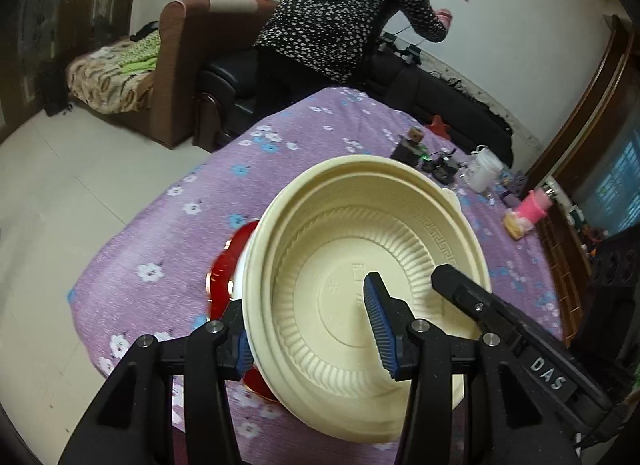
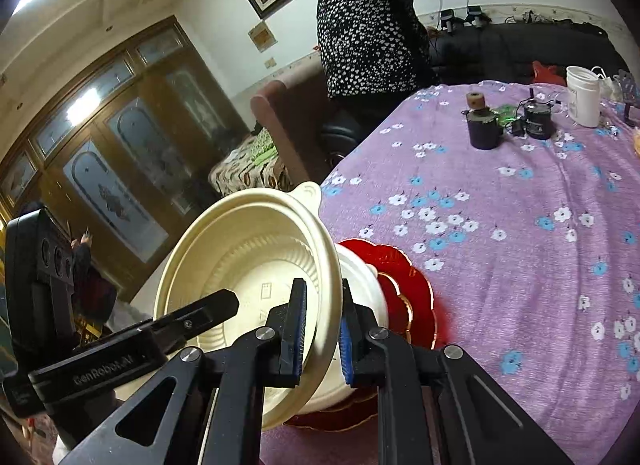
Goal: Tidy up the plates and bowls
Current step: 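Lift the small beige bowl with the right tool over the stack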
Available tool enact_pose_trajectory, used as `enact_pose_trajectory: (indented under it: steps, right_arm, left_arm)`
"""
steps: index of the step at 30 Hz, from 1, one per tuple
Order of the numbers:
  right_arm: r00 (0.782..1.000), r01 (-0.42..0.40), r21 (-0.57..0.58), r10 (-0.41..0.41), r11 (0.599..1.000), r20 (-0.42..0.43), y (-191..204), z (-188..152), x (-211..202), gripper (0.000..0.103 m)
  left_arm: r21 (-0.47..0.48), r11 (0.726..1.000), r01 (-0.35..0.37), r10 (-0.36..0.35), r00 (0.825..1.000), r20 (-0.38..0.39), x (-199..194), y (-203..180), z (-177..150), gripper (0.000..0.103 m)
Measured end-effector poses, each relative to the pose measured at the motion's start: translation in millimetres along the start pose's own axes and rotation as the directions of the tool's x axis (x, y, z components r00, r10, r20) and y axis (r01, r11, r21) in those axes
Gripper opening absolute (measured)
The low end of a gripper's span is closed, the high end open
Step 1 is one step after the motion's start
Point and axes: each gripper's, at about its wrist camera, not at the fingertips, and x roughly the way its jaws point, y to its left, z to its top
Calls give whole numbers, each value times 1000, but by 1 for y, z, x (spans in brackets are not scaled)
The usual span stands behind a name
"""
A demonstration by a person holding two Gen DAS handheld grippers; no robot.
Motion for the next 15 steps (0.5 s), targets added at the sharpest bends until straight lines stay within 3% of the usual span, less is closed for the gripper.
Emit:
enact_pose_trajectory:
  steps: [15]
  right_arm:
    - [998, 40, -5, -40, 999, -43, -2, -8, 27, 16]
  left_arm:
    - [107, 981, -164, 157, 985, 70, 9, -7, -4, 46]
